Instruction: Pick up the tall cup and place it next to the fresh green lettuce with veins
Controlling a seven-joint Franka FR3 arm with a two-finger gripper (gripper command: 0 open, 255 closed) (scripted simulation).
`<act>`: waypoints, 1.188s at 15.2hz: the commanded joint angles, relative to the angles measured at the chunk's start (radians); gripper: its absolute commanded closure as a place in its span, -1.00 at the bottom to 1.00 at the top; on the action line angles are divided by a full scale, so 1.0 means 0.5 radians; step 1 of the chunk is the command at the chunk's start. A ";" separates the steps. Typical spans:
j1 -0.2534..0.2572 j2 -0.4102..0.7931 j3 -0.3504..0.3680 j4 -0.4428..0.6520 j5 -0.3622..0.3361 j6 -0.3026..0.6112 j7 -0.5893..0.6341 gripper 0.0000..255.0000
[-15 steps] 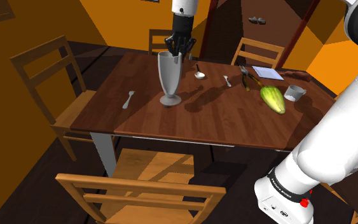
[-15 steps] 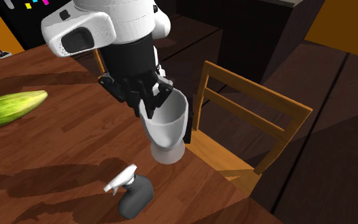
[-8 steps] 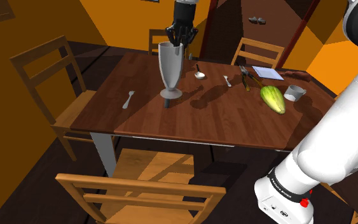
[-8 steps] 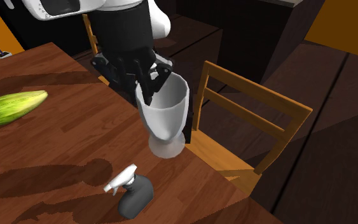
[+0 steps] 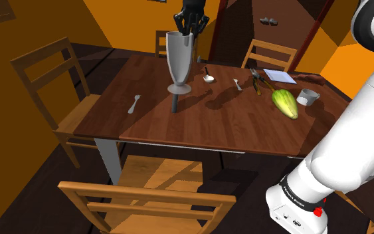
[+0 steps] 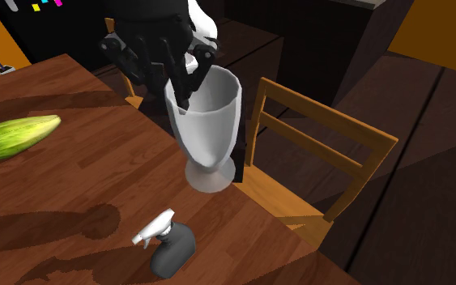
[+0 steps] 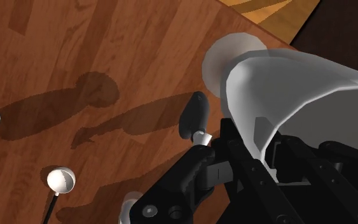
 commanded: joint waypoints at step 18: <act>-0.132 -0.267 -0.097 0.016 0.043 -0.282 -0.219 1.00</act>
